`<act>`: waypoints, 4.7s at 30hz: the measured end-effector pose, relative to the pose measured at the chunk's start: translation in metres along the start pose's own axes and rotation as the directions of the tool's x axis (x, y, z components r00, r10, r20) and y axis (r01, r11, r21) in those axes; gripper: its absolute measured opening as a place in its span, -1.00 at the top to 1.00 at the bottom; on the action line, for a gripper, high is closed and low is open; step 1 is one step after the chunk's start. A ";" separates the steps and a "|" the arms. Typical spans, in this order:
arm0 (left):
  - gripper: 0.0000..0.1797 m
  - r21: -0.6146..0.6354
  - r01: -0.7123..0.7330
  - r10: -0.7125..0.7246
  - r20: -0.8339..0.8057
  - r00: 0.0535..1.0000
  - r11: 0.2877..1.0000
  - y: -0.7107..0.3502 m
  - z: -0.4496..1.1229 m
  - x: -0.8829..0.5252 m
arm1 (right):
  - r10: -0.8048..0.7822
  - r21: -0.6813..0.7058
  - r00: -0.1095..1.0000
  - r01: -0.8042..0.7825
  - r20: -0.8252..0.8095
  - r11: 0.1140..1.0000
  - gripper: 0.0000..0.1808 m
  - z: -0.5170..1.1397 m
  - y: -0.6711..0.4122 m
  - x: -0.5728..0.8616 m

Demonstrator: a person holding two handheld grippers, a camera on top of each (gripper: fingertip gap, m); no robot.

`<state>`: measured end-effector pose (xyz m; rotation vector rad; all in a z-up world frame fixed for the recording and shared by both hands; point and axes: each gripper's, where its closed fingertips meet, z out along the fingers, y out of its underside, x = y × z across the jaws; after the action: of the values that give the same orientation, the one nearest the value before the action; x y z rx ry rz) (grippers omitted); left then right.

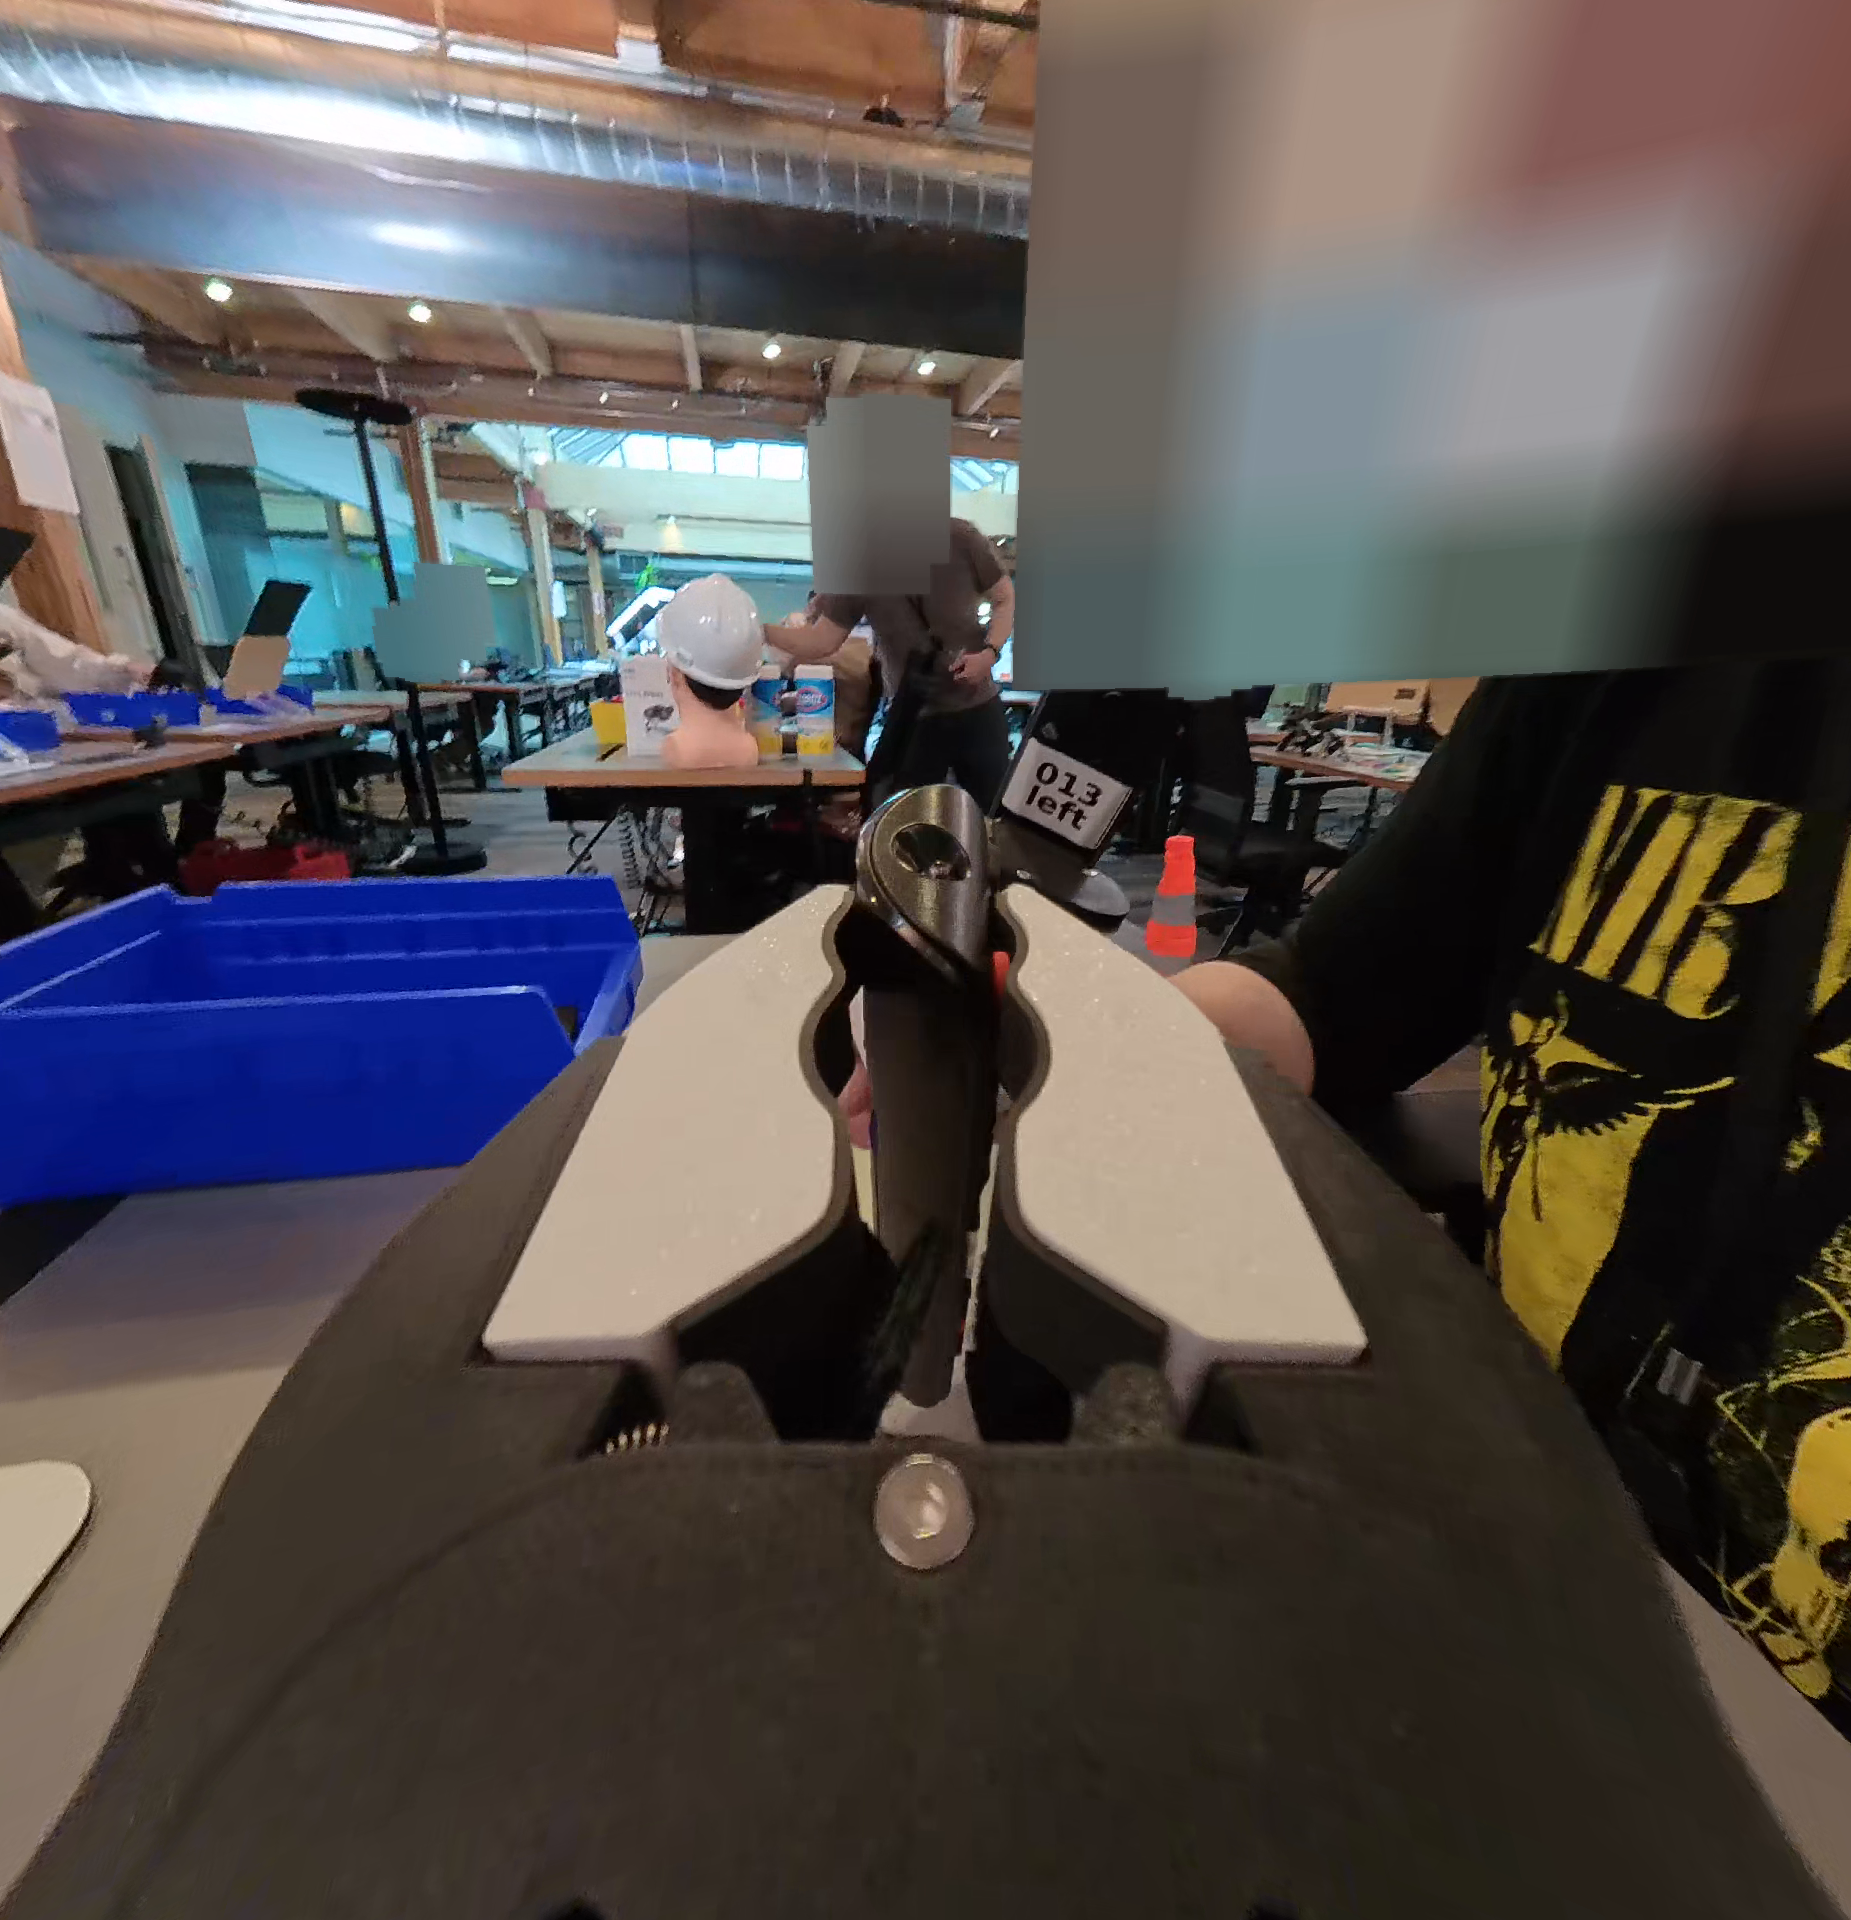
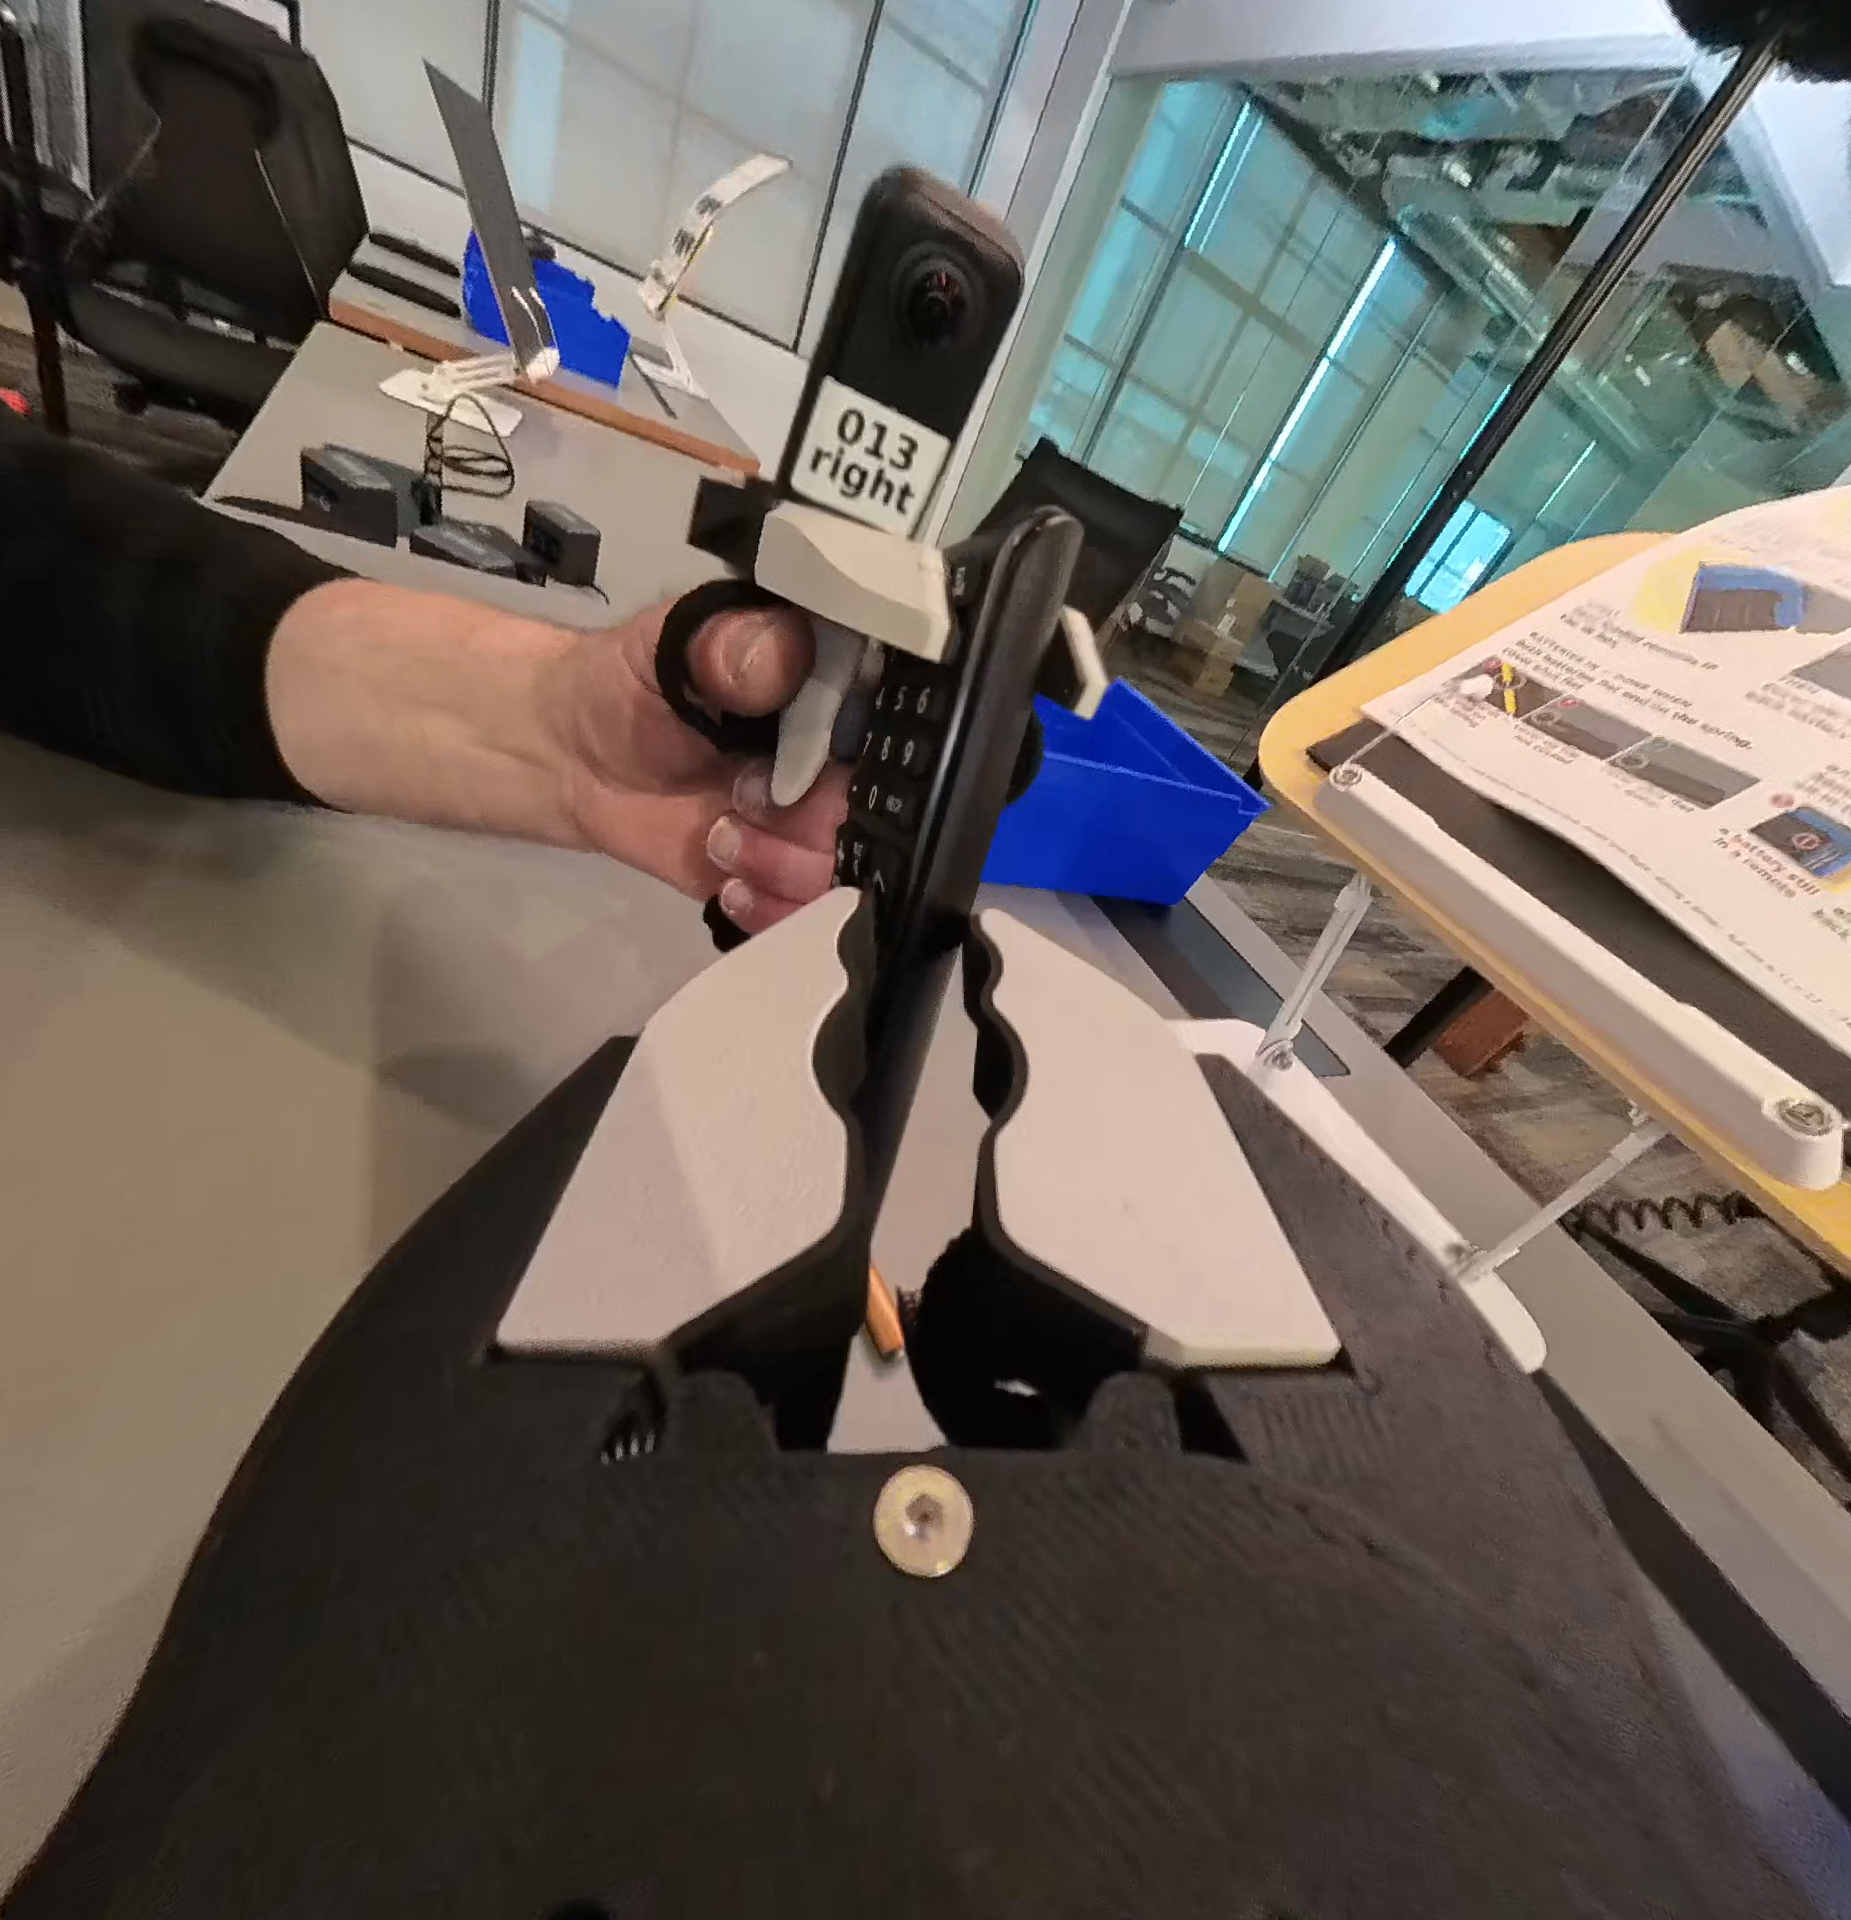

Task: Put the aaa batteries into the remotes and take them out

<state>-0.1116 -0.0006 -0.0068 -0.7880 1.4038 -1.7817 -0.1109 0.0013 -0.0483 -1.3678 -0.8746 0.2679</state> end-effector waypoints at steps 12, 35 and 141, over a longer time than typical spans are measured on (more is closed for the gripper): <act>0.74 0.080 -0.140 0.159 -0.336 0.928 0.987 -0.037 0.006 0.060 | -0.167 0.145 0.972 0.144 0.164 0.979 0.65 -0.002 -0.060 -0.035; 0.76 0.102 -0.165 0.189 -0.314 0.930 0.981 -0.044 0.023 0.070 | -0.257 0.068 0.951 0.248 0.172 0.966 0.74 -0.002 -0.056 -0.036; 0.37 -0.081 -0.289 0.299 0.146 0.943 0.954 -0.046 0.010 0.004 | -0.594 -0.583 0.795 0.428 -0.121 0.691 0.78 -0.014 0.024 0.077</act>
<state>-0.1130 -0.0024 0.0401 -0.6912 1.3933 -1.4250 -0.0420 0.0456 -0.0403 -1.5376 -1.0792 -0.6714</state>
